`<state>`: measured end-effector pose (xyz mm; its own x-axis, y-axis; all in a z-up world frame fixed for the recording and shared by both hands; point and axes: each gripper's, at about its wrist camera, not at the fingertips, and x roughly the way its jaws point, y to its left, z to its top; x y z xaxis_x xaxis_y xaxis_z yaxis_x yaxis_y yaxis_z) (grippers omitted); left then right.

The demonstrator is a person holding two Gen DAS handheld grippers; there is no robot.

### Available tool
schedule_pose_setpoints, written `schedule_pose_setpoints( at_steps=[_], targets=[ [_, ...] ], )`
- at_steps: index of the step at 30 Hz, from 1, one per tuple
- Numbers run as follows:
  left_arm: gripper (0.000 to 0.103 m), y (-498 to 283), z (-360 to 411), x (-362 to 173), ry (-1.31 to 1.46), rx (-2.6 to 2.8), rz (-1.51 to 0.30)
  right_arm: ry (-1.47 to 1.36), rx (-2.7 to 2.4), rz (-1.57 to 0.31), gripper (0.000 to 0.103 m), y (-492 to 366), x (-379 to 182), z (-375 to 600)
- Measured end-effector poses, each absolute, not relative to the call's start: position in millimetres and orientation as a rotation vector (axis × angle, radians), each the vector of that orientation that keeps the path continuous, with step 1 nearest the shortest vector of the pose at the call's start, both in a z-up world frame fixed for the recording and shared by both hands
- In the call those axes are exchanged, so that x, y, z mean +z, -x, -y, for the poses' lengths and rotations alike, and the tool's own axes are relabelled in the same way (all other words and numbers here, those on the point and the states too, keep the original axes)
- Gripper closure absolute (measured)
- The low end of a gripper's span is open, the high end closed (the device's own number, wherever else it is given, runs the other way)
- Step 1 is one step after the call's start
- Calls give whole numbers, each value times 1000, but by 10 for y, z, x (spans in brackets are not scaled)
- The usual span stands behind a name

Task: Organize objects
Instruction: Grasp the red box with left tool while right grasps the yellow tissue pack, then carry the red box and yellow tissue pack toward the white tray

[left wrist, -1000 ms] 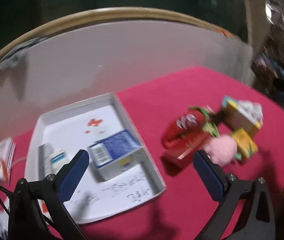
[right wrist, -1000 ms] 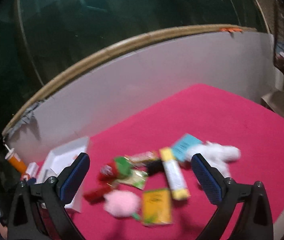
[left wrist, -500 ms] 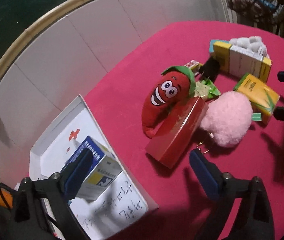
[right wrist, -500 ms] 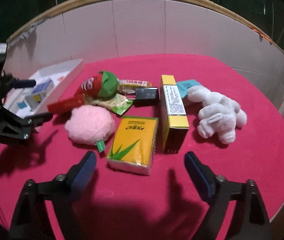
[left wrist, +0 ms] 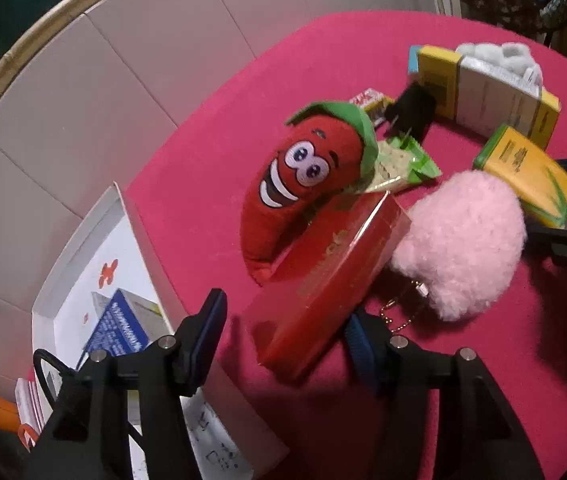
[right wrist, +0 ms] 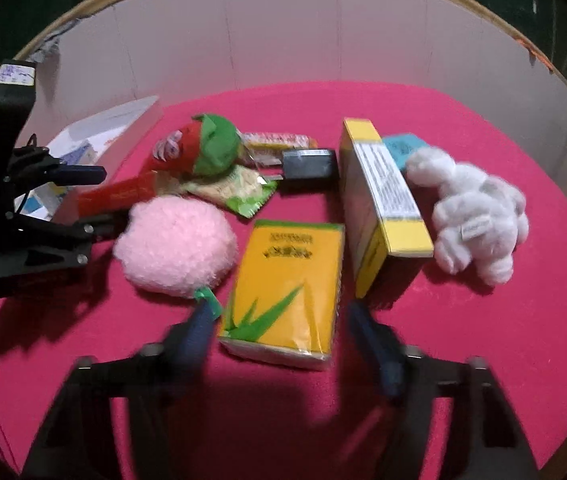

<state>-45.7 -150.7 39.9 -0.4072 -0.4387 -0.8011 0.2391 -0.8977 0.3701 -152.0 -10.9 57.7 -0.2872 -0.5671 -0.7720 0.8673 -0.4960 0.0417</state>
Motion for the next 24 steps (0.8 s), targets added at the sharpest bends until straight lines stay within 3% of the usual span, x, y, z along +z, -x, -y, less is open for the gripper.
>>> schedule_pose_setpoints(
  at_steps=[4,6,9,14,24],
  targets=[
    [48,485,1516,400,-1400,-2329,252,-922,-1928,-518,36,1487,560,137],
    [60,481,1511,409,-1398,-2338,231,-899,-1939,-536,36,1459,551,156],
    [66,425,1516,439,-1377,-2354,187,-889,-1952,-523,47,1463,561,113],
    [82,214,1523,631,-1267,-2423,10,-925,-1953,-402,50,1556,643,-94],
    [82,-78,1339,1033,-1067,-2559,-138,-846,-1977,-265,50,1531,1014,-338]
  ],
)
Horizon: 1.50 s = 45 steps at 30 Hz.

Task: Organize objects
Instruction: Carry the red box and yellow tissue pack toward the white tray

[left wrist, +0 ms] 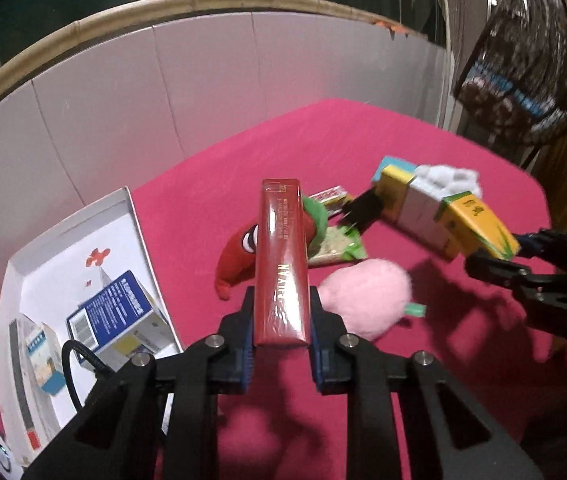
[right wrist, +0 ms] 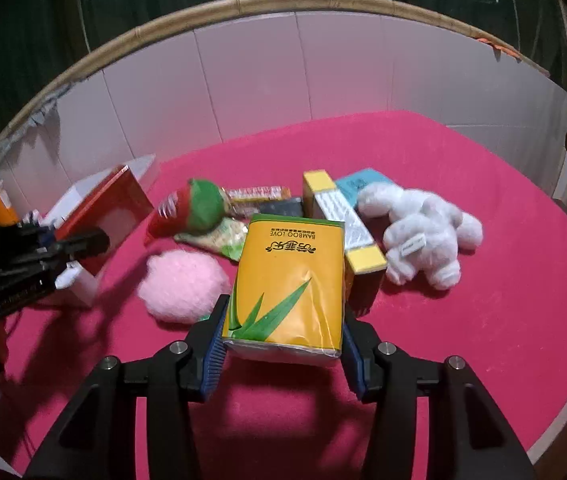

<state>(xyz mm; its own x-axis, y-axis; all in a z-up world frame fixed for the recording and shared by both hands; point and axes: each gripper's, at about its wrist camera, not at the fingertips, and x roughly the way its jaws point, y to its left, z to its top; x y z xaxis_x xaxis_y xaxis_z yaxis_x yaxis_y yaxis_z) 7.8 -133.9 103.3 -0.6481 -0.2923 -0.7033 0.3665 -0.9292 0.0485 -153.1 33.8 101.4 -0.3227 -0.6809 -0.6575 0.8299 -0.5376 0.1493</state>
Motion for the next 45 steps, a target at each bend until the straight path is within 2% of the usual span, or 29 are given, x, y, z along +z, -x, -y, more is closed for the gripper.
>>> schedule_pose_setpoints(
  at_steps=[9,22,45],
  targets=[
    [82,-303,1223,1201,-963,-2517,-143,-762,-1968,-213,50,1333,1274,-357],
    [82,-635,1432,1307,-861,-2397,-165,-721,-1942,-217,50,1205,1446,-174],
    [82,-1279,1865,1452,-717,-2271,-232,-597,-1828,-319,50,657,1786,509]
  ],
)
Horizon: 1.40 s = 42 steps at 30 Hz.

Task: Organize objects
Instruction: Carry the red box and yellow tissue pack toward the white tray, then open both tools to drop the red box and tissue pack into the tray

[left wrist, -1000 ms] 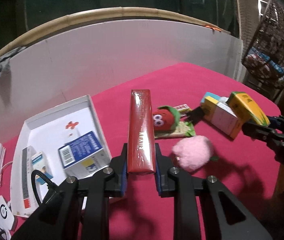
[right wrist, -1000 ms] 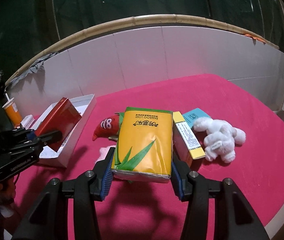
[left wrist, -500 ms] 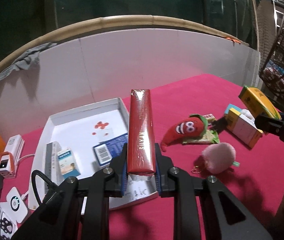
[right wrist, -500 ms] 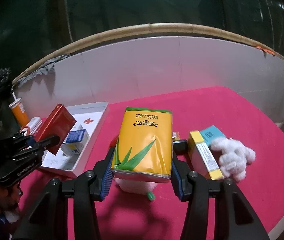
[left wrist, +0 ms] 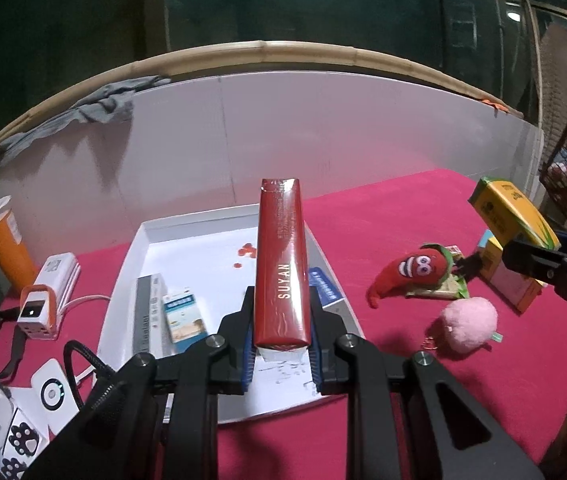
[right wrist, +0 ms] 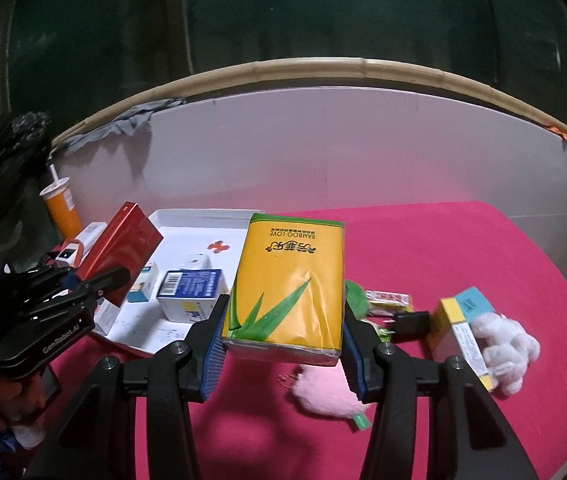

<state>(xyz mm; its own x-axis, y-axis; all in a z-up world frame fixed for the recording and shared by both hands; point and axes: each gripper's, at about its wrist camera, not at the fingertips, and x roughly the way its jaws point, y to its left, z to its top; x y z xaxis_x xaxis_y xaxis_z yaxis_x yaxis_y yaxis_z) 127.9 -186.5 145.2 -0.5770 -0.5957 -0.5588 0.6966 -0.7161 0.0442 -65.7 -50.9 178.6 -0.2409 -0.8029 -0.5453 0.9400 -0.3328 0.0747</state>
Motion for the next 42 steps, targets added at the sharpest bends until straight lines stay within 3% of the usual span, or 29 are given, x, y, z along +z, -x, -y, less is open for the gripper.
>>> schedule_pose_setpoints(
  at_steps=[26,42],
  targets=[
    [82,-1961,2555,1501,-636,-2114,-326,-550,-1713,-420,50,94,1876,1201],
    [82,-1772,3016,1427,-651,-2102,-342,-588,-1617,-493,49,-288,1738,1730]
  ],
)
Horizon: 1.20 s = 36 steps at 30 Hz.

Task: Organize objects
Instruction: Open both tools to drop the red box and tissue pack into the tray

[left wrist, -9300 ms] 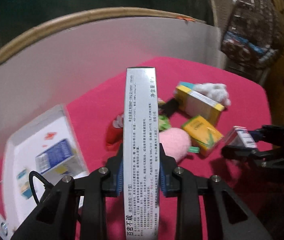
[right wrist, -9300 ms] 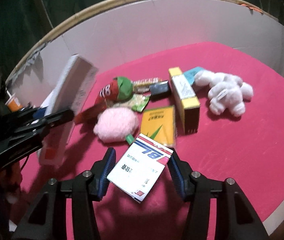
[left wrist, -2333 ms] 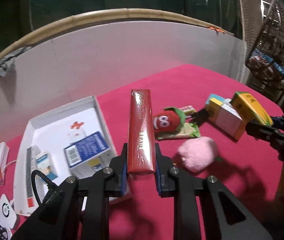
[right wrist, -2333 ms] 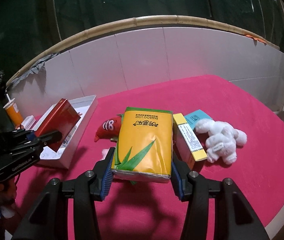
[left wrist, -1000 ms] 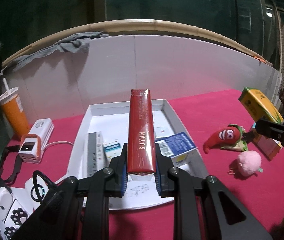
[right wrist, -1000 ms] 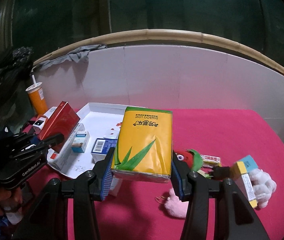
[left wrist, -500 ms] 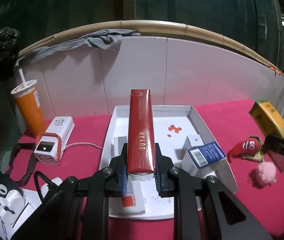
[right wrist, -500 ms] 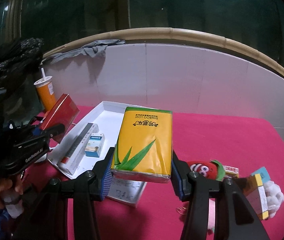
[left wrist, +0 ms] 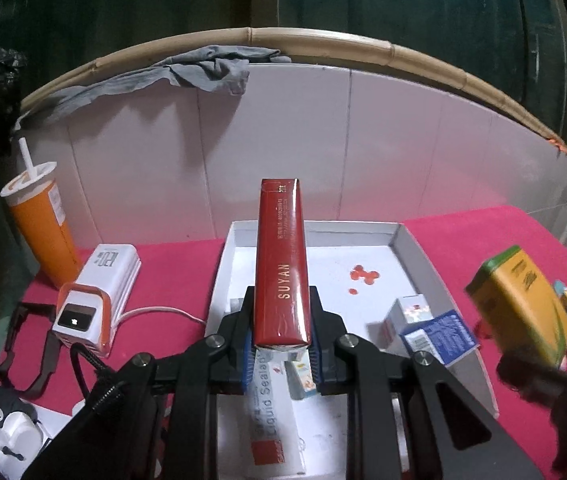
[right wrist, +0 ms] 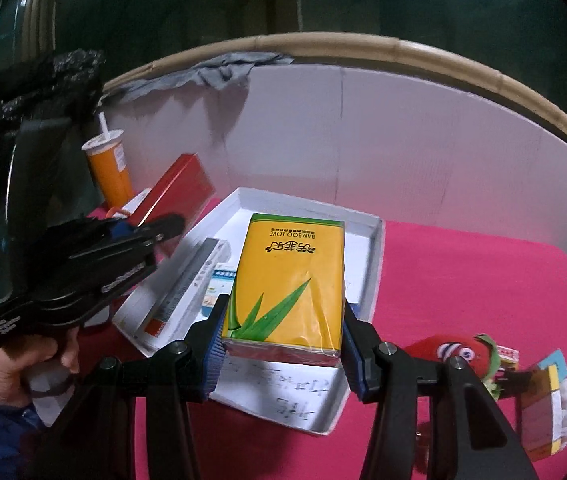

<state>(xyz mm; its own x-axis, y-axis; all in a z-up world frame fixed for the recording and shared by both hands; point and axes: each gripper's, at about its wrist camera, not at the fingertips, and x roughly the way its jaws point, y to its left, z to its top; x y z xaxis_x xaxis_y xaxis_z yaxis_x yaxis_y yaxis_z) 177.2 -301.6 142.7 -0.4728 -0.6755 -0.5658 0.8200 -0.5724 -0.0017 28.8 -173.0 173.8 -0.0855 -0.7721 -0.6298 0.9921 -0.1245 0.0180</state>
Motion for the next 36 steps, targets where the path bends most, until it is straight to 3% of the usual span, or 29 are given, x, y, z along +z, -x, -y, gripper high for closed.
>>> schedule_pose_setpoints(
  at_steps=[19,20,22,24,26,28,30,36],
  targets=[
    [82,-1511,3238,1288,-698,-2141,-379,-664,-1540,-614,49,-488,1168,2133],
    [76,-1497,3237,1288,-695,-2141,-376,-661,-1541,-620,49,-486,1148,2152],
    [54,-1482,3222,1304,-679,-2139,-362,-652,-1550,-628,47,-481,1116,2183],
    [16,-1481,3204,1335,-655,-2144,-352,-639,-1561,-638,46,-481,1086,2205],
    [0,-1477,3178,1366,-634,-2144,-333,-622,-1576,-648,40,-467,1071,2206],
    [0,-1460,3151,1385,-637,-2128,-310,-603,-1600,-648,26,-443,1083,2180],
    [0,-1442,3135,1404,-638,-2122,-301,-597,-1612,-633,20,-417,1118,2125],
    [0,-1406,3038,1478,-626,-2128,-289,-553,-1643,-585,12,-355,1259,1899]
  ],
)
